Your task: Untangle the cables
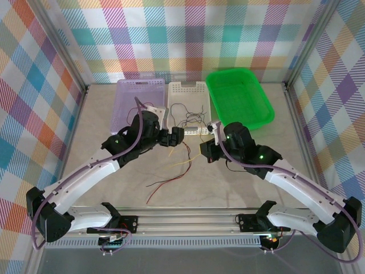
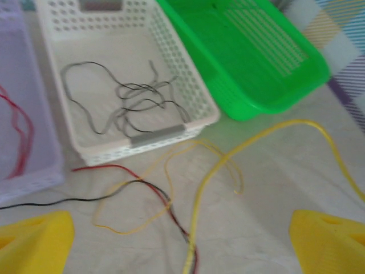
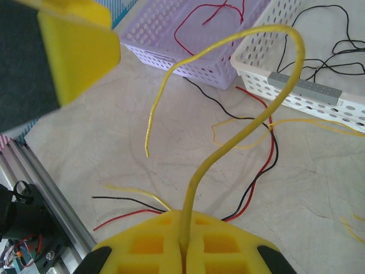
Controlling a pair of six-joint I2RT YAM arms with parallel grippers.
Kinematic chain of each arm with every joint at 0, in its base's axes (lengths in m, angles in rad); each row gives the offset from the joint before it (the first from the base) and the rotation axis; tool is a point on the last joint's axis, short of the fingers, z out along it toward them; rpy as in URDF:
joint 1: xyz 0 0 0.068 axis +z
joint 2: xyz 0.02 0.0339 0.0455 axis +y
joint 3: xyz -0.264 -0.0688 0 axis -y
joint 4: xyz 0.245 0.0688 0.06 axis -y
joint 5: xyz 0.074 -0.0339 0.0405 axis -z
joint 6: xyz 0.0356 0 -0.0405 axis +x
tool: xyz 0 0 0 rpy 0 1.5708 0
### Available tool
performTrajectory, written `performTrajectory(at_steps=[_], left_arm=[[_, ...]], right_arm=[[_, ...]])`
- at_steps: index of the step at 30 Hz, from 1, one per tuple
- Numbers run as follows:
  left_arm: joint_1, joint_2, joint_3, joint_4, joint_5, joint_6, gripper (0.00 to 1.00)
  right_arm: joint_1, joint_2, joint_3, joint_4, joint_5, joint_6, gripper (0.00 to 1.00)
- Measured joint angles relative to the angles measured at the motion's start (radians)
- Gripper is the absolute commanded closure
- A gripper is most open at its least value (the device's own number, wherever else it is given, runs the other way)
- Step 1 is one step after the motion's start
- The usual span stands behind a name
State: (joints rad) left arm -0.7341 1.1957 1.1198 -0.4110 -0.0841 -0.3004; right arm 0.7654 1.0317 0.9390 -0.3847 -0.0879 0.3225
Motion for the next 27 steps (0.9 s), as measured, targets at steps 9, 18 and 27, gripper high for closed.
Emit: performTrajectory(at_steps=[9,18,27], left_arm=[[-0.036,-0.13,-0.161,0.064,0.072,-0.139,0.04],[-0.045,-0.251,-0.293,0.074,0.045,-0.202,0.04],[-0.057,-0.336,-0.414,0.056,-0.016,-0.243,0.04]], right_arm=[[-0.093,-0.047,0.049,-0.077,0.029,-0.004,1.0],[-0.357,0.042,0.26,-0.131,0.089,-0.007,1.0],[-0.613,0.335,0.375,-0.137,0.062,0.09,1.0]])
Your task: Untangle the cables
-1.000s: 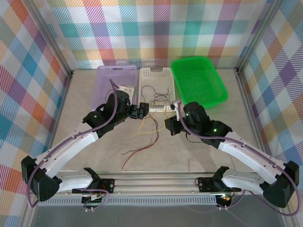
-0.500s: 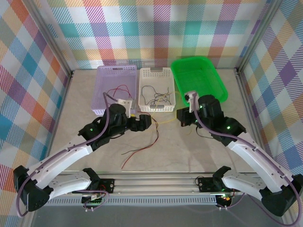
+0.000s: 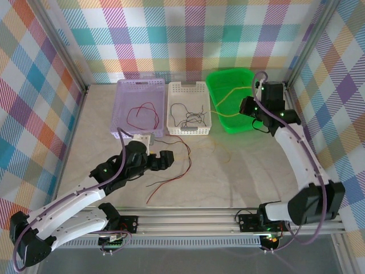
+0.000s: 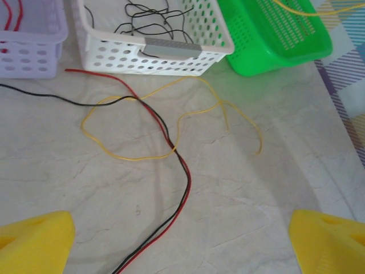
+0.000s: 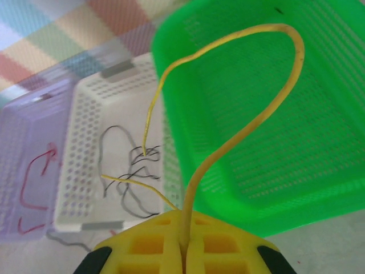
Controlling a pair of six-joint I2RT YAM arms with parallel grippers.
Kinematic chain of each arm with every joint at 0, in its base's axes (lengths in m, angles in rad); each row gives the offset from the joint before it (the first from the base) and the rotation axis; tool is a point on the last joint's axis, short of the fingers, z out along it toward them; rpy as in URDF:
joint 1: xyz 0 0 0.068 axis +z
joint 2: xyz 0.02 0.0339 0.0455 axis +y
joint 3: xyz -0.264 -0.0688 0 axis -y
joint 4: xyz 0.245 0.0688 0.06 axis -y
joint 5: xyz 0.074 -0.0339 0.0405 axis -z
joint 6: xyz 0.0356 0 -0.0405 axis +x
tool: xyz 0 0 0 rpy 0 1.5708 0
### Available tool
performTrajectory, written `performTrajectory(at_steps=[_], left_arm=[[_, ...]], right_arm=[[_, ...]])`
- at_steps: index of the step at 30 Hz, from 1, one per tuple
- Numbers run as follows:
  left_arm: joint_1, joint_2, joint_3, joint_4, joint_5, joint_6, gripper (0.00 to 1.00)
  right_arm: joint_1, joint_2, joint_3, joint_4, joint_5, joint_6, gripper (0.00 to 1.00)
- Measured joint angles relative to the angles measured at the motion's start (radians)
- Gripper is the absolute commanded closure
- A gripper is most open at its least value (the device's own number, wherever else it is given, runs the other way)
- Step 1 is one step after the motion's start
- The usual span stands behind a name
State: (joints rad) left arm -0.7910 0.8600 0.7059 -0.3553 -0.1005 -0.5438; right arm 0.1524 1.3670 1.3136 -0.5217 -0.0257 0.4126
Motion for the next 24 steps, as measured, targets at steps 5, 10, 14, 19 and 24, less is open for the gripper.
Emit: performTrajectory(at_steps=[5,10,14,19,24], left_arm=[[-0.001,-0.047,-0.045,-0.013,-0.023,-0.023,0.05],[-0.014,-0.061,-0.071,-0.031,-0.04,-0.04,0.05],[-0.031,-0.064,-0.092,-0.037,-0.052,-0.045,0.05],[-0.05,-0.063,-0.115,-0.038,-0.07,-0.048,0.05],[-0.053,-0.059,-0.138,-0.039,-0.083,-0.061,0.05]], right_arm=[[-0.053,0.143,0.09,0.005,0.008,0.052,1.0],[-0.101,0.255,0.167,0.009,0.016,0.084,1.0],[-0.124,0.318,0.191,0.008,0.029,0.1,1.0],[-0.135,0.404,0.251,0.003,0.038,0.1,1.0],[-0.135,0.468,0.271,-0.004,0.038,0.097,1.0]])
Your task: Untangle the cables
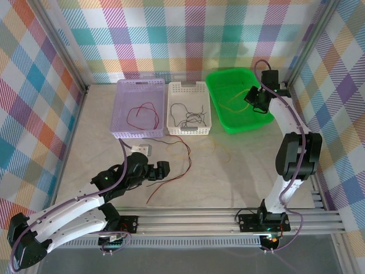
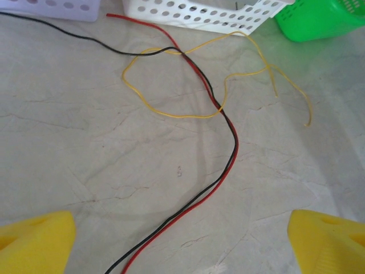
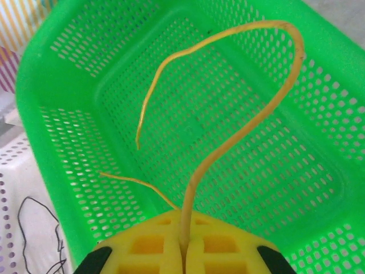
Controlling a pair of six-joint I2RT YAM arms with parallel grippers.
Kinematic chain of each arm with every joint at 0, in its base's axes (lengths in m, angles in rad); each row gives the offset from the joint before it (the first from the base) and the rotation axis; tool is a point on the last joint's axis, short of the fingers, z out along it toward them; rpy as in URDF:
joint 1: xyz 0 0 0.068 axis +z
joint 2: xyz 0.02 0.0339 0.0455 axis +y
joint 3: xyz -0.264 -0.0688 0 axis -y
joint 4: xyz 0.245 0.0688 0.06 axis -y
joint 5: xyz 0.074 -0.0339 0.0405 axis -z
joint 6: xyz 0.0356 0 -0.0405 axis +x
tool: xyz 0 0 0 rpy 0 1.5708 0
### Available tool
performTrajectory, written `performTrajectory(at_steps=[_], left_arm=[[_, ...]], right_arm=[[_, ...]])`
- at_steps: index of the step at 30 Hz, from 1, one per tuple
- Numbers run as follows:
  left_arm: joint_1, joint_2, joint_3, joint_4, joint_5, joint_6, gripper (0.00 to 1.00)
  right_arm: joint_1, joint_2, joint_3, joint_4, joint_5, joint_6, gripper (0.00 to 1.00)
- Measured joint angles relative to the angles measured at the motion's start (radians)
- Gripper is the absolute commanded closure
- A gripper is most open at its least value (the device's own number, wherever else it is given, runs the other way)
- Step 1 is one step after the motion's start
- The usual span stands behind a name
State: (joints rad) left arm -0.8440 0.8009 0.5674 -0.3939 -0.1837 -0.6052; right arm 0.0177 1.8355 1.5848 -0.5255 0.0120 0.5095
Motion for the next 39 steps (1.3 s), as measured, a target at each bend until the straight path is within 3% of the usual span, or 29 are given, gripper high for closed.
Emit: performTrajectory(at_steps=[15,31,39], left_arm=[[0.0,0.0,-0.048,-0.005,-0.014,-0.026,0.05],[-0.005,0.0,-0.056,-0.023,-0.02,-0.034,0.05],[-0.005,-0.007,-0.056,-0.024,-0.02,-0.035,0.05]], right_arm=[[-0.003,0.109,0.042,-0.046,-0.019,-0.001,0.98],[-0.004,0.117,0.061,-0.071,-0.028,-0.009,0.81],[-0.004,0.105,0.061,-0.076,-0.043,-0.004,0.63]])
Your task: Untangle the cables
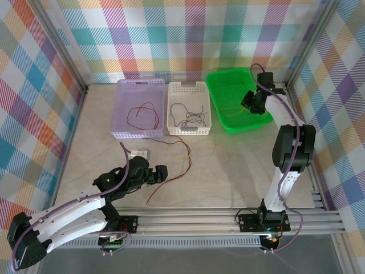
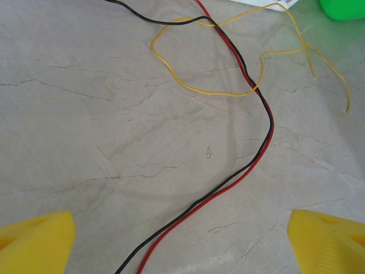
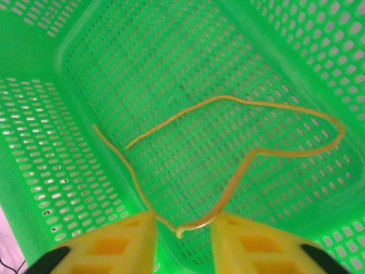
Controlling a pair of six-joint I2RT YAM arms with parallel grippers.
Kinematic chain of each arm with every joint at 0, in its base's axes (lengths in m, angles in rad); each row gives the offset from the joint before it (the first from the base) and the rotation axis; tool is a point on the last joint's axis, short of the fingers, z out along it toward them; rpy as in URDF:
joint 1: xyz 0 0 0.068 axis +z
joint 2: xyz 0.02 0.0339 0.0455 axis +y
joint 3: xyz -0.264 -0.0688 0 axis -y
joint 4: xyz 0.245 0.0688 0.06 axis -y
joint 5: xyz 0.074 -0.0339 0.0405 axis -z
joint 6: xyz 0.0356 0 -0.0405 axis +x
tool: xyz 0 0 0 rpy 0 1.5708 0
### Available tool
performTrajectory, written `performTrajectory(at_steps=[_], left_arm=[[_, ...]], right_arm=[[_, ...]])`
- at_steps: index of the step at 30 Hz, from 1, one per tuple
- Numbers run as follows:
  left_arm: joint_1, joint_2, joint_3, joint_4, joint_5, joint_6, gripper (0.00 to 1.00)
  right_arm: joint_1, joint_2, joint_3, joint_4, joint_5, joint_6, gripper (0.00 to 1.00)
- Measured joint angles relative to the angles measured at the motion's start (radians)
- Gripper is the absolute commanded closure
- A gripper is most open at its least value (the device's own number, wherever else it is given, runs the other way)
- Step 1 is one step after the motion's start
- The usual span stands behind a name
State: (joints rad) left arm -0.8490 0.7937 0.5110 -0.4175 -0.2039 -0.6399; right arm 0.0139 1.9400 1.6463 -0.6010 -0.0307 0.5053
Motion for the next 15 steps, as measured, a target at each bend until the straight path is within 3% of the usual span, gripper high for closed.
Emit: performTrajectory(at_steps=[15], left_arm=[[-0.006,-0.031,0.0,-0.029,0.0,-0.012,0.05]], right_arm=[[0.0,-0.219,-0.033,0.034,-0.087,0.036,0.35]])
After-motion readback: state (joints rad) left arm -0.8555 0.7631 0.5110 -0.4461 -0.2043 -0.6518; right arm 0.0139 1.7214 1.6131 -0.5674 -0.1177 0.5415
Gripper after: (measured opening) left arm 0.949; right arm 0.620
